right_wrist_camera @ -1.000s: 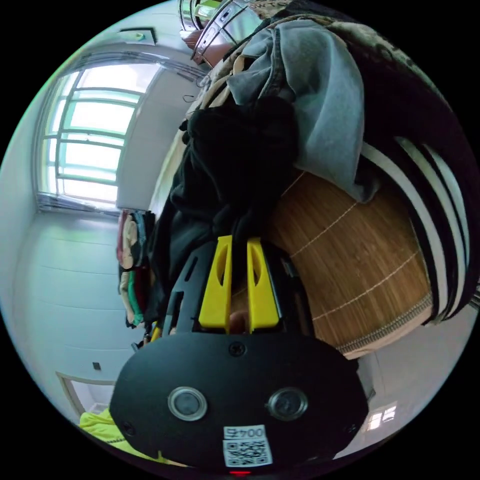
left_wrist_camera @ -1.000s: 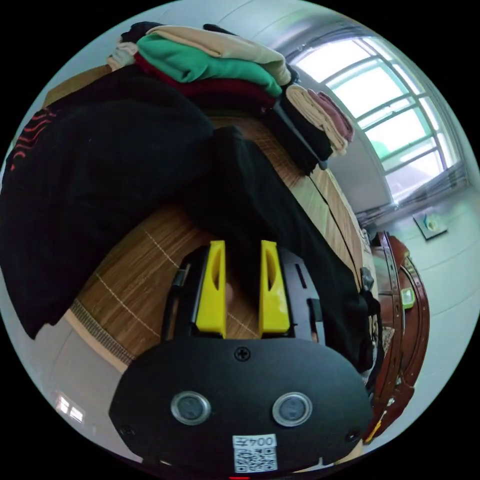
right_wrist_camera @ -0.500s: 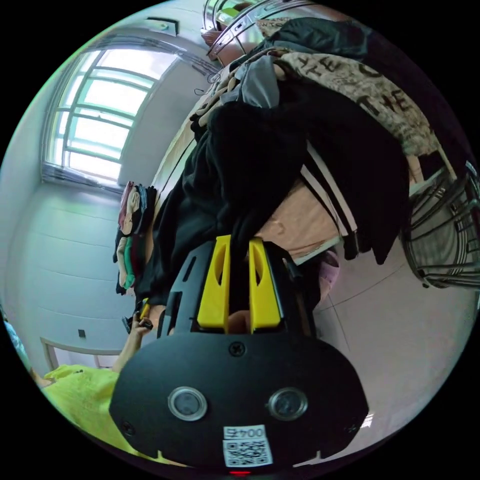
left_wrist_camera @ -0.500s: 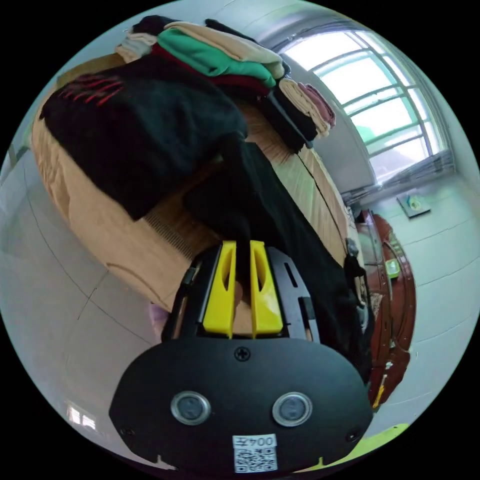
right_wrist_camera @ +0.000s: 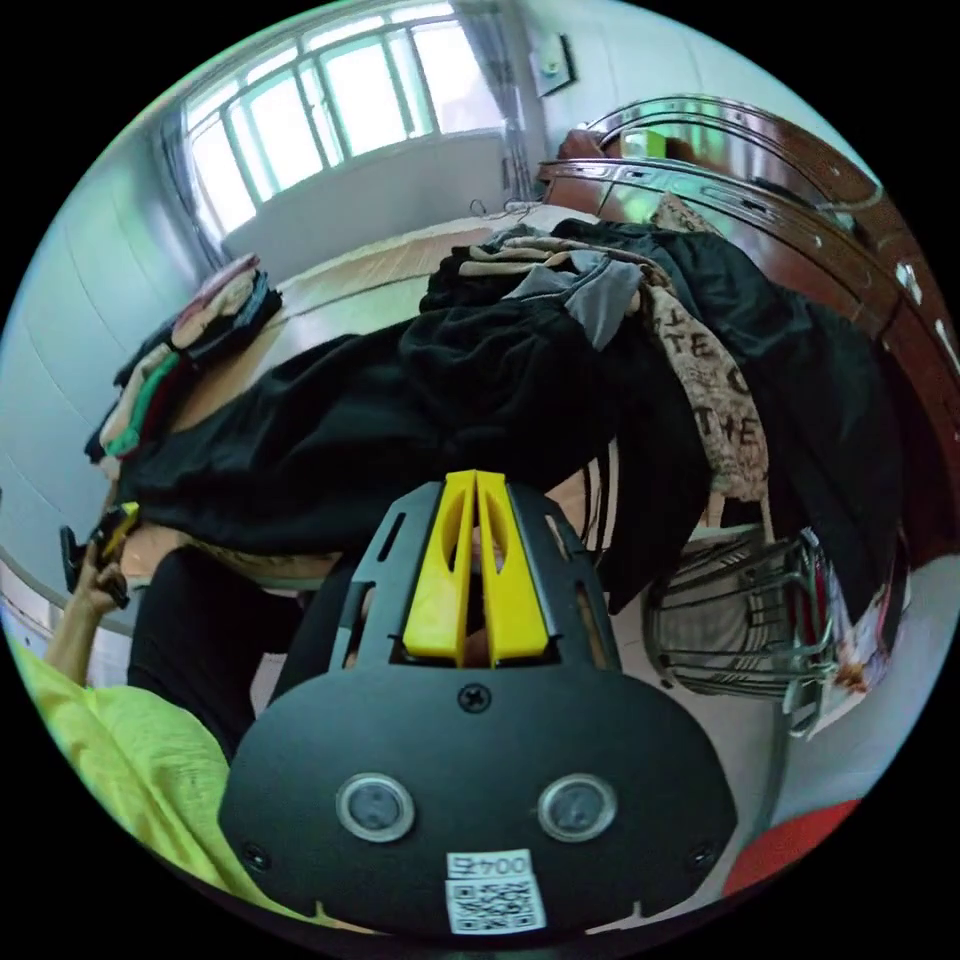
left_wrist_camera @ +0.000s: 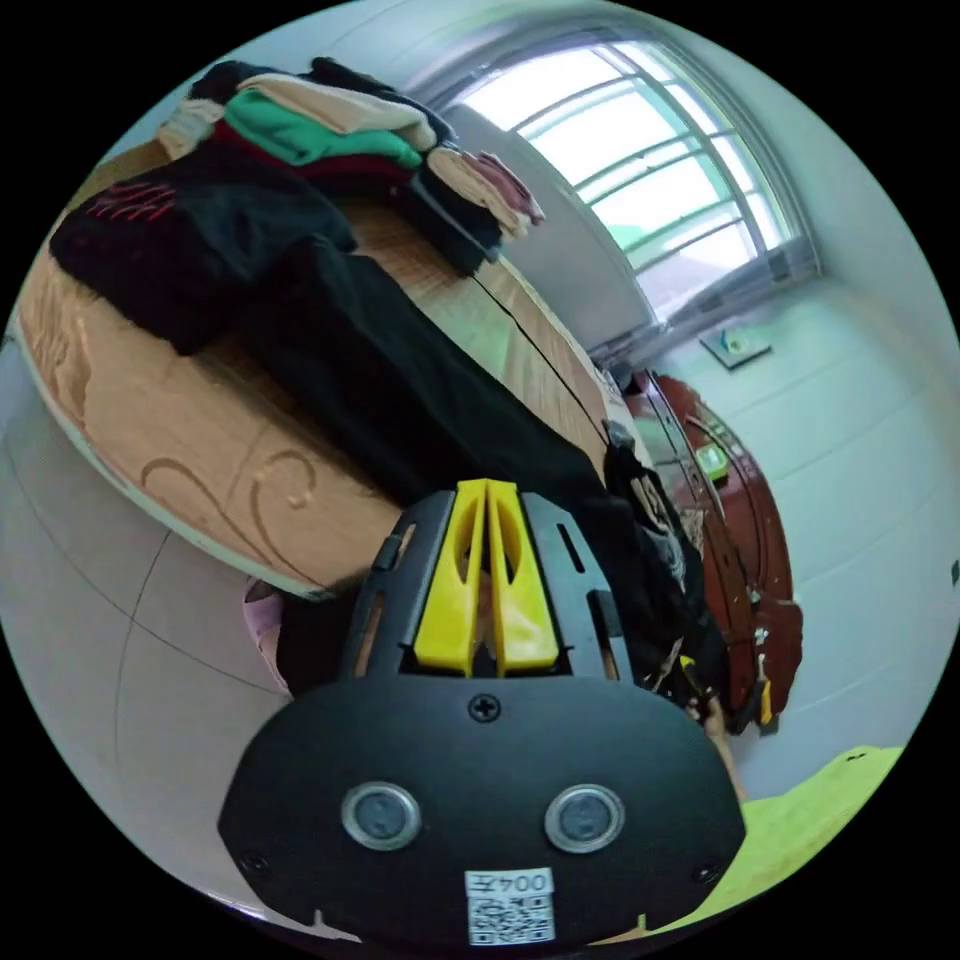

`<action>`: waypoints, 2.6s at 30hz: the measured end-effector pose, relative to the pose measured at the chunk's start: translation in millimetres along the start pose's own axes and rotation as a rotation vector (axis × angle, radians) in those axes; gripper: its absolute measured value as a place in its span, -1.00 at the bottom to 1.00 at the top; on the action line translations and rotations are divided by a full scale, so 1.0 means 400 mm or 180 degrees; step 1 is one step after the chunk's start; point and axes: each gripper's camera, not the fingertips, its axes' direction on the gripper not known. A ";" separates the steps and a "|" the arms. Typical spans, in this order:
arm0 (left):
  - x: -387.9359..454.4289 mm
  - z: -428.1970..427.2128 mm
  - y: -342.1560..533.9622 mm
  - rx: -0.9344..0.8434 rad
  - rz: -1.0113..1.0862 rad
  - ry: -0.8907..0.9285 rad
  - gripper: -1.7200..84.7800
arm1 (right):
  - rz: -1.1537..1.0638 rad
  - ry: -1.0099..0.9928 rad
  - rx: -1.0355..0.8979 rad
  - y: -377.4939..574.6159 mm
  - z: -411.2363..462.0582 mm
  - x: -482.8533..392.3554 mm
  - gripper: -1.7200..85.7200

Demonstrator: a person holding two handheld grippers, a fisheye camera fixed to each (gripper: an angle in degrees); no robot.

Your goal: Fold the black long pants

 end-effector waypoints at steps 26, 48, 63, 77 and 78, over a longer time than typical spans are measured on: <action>0.080 0.719 0.215 -0.1205 0.1799 -0.1331 -0.95 | 0.0181 -0.0159 0.0180 -0.065 -0.002 0.147 -0.63; 0.001 0.763 0.178 -0.1154 0.1911 -0.1434 -0.95 | 0.1270 -0.1183 -0.0797 -0.320 0.076 0.442 -0.81; 0.011 0.557 -0.007 -0.1226 0.1448 -0.0116 -0.84 | 0.2310 -0.2417 -0.0390 -0.464 -0.032 0.541 -0.81; -0.101 0.490 -0.221 -0.1086 -0.0861 0.0814 -0.55 | 0.2392 -0.3103 -0.0181 -0.280 -0.046 0.698 -0.85; -0.101 0.487 -0.228 -0.1050 -0.0916 0.0825 -0.55 | 0.2382 -0.3124 -0.0179 -0.275 -0.049 0.706 -0.85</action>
